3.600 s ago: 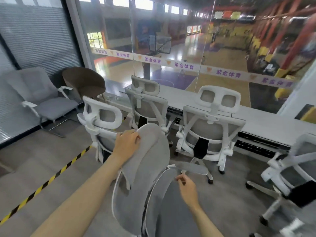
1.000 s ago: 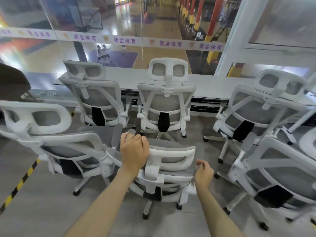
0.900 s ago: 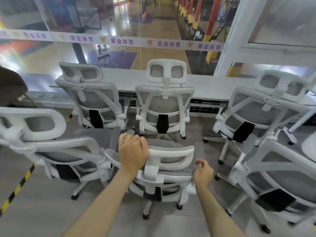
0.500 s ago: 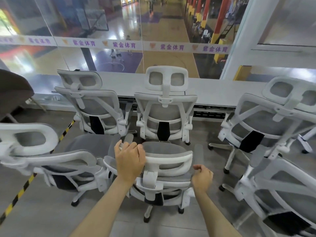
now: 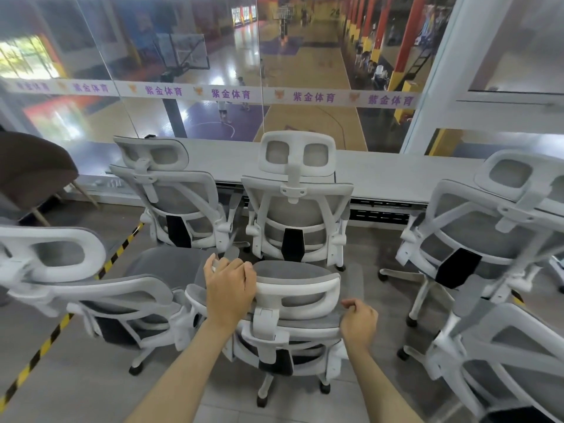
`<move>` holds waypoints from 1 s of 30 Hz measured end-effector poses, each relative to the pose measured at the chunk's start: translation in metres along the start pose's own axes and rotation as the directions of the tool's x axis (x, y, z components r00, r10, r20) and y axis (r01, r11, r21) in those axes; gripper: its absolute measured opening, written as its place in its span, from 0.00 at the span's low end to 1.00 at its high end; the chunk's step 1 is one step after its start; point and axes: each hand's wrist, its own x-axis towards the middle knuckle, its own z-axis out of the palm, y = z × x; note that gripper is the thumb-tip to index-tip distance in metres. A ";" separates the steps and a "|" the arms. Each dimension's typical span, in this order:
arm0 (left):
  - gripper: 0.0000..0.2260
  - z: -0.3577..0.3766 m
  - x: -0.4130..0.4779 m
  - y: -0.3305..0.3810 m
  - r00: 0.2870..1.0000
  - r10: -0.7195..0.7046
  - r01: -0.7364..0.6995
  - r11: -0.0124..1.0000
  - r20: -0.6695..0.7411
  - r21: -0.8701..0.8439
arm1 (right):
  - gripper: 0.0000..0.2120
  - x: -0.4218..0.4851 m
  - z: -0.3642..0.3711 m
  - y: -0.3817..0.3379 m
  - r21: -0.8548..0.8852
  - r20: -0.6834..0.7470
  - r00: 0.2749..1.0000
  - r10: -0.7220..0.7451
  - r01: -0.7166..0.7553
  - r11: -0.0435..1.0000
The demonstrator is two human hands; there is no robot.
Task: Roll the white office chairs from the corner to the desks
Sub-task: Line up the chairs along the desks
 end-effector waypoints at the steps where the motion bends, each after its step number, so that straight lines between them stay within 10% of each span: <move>1: 0.22 0.000 0.000 0.001 1.000 0.000 0.000 1.000 0.003 0.001 | 0.17 0.000 -0.001 0.000 -0.001 0.008 1.000 -0.003 0.003 1.000; 20: 0.22 -0.027 0.003 0.002 0.956 0.132 -0.166 0.980 0.261 0.110 | 0.13 -0.006 -0.030 0.009 0.070 0.163 0.982 -0.096 0.085 0.994; 30: 0.13 -0.029 -0.027 0.066 0.893 0.346 -0.307 0.936 0.288 -0.174 | 0.11 -0.068 -0.114 0.012 -0.100 0.082 0.961 -0.263 0.271 0.958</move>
